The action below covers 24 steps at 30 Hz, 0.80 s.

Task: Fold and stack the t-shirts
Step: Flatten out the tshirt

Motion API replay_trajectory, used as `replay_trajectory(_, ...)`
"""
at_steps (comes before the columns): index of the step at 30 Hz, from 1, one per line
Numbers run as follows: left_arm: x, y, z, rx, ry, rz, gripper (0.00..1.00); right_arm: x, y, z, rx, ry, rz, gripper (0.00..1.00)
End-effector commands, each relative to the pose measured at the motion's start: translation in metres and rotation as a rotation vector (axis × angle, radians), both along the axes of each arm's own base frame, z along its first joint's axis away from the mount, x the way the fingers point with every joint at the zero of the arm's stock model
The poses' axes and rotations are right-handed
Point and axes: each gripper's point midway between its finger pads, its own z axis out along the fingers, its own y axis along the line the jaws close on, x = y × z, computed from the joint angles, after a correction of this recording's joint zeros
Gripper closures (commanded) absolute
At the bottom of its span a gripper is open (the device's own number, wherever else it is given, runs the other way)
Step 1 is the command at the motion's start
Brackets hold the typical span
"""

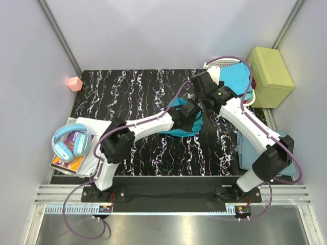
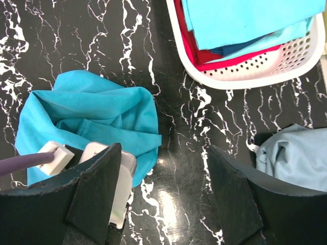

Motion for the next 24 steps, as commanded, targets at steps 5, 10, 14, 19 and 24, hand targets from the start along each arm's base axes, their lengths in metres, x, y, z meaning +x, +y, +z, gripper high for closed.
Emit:
replay_trajectory(5, 0.032, 0.127, 0.0, 0.224, 0.024, 0.279, 1.0, -0.021, 0.039, 0.043, 0.15, -0.033, 0.15, 0.25)
replay_trajectory(10, 0.063, 0.174, 0.084, 0.16, -0.154, 0.465, 1.0, -0.018, 0.044, 0.039, 0.162, -0.026, 0.158, 0.25)
replay_trajectory(14, 0.095, 0.201, 0.121, 0.132, -0.227, 0.539, 1.0, -0.016, 0.049, 0.037, 0.169, -0.019, 0.172, 0.25)
replay_trajectory(19, 0.125, 0.214, 0.115, 0.168, -0.205, 0.57, 1.0, -0.016, 0.047, 0.039, 0.157, -0.025, 0.176, 0.25)
replay_trajectory(24, 0.158, 0.22, 0.094, 0.167, -0.159, 0.596, 1.0, -0.016, 0.047, 0.034, 0.154, -0.017, 0.178, 0.25)
